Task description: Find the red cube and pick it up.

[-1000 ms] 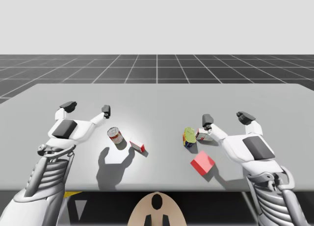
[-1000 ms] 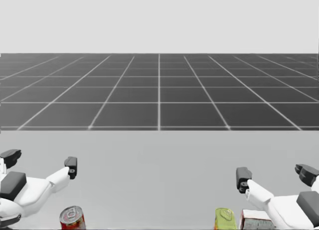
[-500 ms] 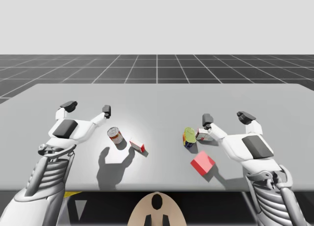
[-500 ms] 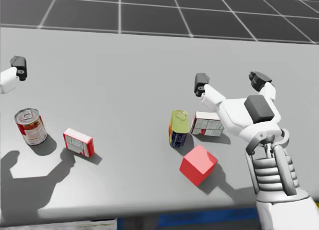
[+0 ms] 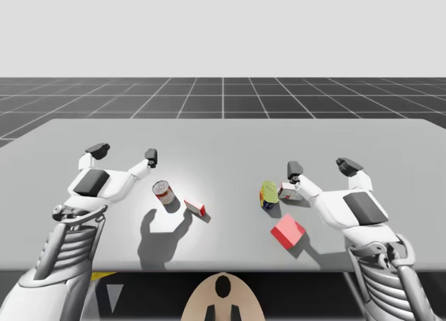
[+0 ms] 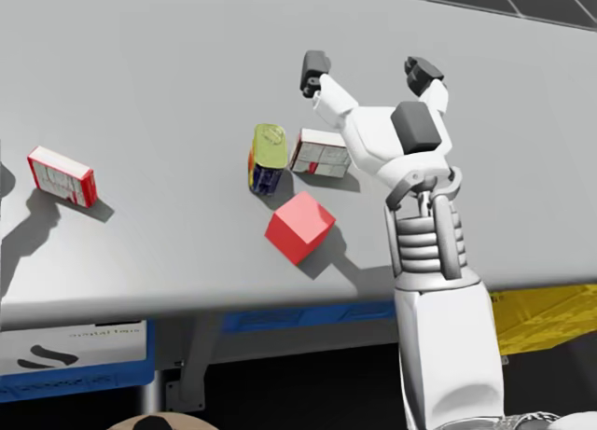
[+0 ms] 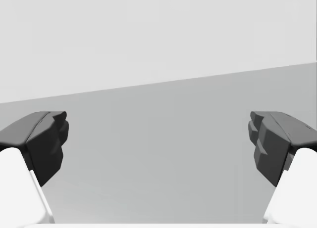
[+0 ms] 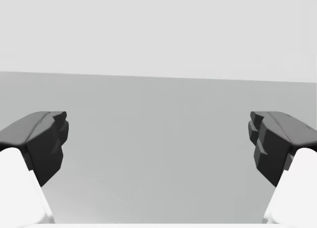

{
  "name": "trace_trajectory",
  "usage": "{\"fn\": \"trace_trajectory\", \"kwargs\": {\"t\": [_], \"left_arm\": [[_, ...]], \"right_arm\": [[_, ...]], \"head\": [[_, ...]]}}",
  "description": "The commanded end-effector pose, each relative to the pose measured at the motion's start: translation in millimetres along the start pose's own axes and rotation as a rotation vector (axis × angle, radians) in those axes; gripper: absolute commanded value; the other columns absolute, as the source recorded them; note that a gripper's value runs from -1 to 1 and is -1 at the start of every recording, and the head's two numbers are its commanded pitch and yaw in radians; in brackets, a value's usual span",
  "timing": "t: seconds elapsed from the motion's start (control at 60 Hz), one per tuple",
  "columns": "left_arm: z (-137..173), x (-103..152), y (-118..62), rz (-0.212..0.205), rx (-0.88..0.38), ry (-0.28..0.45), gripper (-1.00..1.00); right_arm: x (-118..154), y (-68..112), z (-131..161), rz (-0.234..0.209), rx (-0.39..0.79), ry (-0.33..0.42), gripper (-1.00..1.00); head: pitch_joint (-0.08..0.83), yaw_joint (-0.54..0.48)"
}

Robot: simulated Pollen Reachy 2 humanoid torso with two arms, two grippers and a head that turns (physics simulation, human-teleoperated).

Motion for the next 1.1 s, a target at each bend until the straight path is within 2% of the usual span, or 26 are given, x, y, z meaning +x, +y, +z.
{"fn": "trace_trajectory", "kwargs": {"t": [0.017,0.083,0.133,0.233,0.283,0.317,0.333,0.383,0.417,0.467,0.583,0.683,0.767,1.033,1.1], "left_arm": [[0.7,0.9,0.5,0.007,0.001,-0.001,-1.00],[0.7,1.0,0.8,0.011,0.004,0.000,-1.00],[1.0,1.1,0.8,0.011,0.005,0.001,-1.00],[1.1,1.4,1.2,0.014,0.005,0.001,-1.00],[1.3,1.4,1.2,0.015,0.005,0.001,-1.00],[1.3,1.2,1.3,0.015,0.006,0.001,-1.00],[1.5,1.1,1.3,0.014,0.006,0.001,-1.00],[1.6,0.9,1.4,0.014,0.007,0.001,-1.00],[1.7,0.9,1.3,0.014,0.008,0.002,-1.00],[1.8,0.9,1.3,0.015,0.009,0.002,-1.00],[1.7,0.5,0.3,0.011,0.008,0.003,-1.00],[0.6,0.0,0.6,0.010,0.009,0.004,-1.00],[0.3,-0.4,0.6,0.009,0.010,0.004,-1.00],[0.1,-0.3,0.7,0.009,0.011,0.003,-1.00],[0.1,-0.3,0.7,0.009,0.011,0.003,-1.00]], "right_arm": [[3.3,0.7,2.4,-0.015,0.005,-0.005,-1.00],[10.9,2.0,10.9,-0.025,0.016,-0.015,-1.00],[16.1,2.7,23.1,-0.063,0.056,-0.008,-1.00],[22.5,7.0,48.5,-0.023,0.062,-0.020,-1.00],[24.6,9.3,61.7,-0.031,0.091,-0.012,-1.00],[24.9,10.6,70.9,-0.021,0.115,-0.020,-1.00],[24.8,11.7,80.9,-0.043,0.152,0.004,-1.00],[21.5,12.2,90.2,-0.052,0.156,-0.015,-1.00],[17.6,10.0,99.8,-0.039,0.188,-0.024,-1.00],[14.0,8.2,106.7,-0.046,0.195,-0.012,-1.00],[-5.8,-1.6,125.1,-0.031,0.263,0.000,-1.00],[-21.5,-8.4,128.6,-0.042,0.329,0.029,-1.00],[-33.7,-11.9,126.1,-0.031,0.374,0.043,-1.00],[-75.9,-16.5,104.5,-0.022,0.542,0.101,-1.00],[-83.0,-15.6,99.3,-0.040,0.557,0.131,-1.00]], "head": [[0.807,-0.34],[0.803,-0.34],[0.800,-0.34],[0.803,-0.34],[0.807,-0.34],[0.807,-0.34],[0.807,-0.34],[0.808,-0.34],[0.807,-0.34],[0.808,-0.34],[0.813,-0.34],[0.813,-0.35],[0.810,-0.35],[0.813,-0.34],[0.813,-0.34]]}}
